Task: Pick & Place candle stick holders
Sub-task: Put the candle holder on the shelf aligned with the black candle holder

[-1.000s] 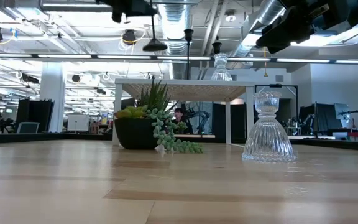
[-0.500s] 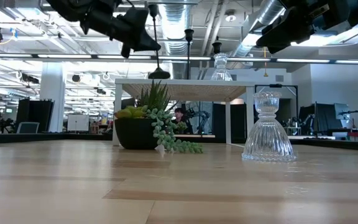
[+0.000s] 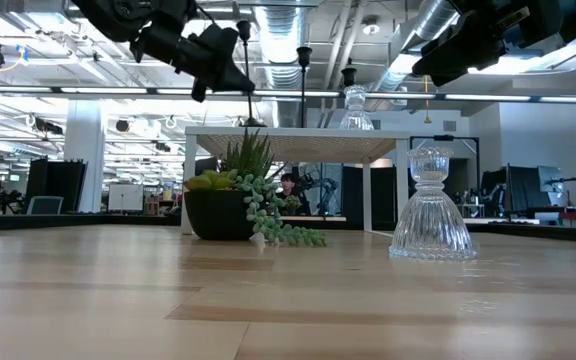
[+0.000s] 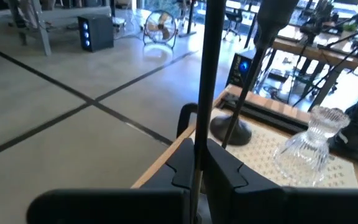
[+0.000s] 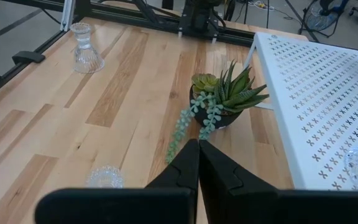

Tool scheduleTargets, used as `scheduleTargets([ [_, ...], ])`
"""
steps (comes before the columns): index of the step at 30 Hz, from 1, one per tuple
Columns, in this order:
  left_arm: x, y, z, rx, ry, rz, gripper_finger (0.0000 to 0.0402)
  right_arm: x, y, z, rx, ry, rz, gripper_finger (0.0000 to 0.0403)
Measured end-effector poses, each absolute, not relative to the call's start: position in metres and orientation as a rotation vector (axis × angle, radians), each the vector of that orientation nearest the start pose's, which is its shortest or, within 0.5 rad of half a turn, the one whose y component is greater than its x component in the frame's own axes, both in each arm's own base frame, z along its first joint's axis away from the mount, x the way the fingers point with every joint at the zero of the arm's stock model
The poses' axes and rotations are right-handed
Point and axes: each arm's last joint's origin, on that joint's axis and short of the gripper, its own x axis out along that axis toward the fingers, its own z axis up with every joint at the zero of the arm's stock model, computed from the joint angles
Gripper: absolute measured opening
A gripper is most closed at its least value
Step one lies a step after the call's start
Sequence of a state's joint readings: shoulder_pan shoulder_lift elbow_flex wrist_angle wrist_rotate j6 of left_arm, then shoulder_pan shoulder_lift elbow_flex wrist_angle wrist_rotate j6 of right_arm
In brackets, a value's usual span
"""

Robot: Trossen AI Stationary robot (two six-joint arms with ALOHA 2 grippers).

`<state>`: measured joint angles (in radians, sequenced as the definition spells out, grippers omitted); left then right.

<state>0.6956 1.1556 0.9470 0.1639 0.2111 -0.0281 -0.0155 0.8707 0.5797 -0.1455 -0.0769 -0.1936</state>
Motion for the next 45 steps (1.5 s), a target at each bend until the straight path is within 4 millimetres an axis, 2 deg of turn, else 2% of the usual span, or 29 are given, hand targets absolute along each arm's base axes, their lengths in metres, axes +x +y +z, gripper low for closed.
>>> scheduleTargets([
  [13,0.215,0.172,0.334,-0.056,0.103,0.51,0.0013,0.189,-0.001,0.252,-0.171,0.429,0.099,0.0],
  [31,0.215,0.171,0.33,-0.038,0.148,0.545,0.0014,0.189,-0.001,0.252,-0.171,0.43,0.098,0.0],
  [39,0.216,0.172,0.324,-0.058,0.189,0.551,0.0049,0.189,-0.001,0.252,-0.171,0.43,0.099,0.0],
  [45,0.216,0.171,0.327,-0.049,0.167,0.551,0.0066,0.189,-0.001,0.252,-0.171,0.431,0.099,0.0],
])
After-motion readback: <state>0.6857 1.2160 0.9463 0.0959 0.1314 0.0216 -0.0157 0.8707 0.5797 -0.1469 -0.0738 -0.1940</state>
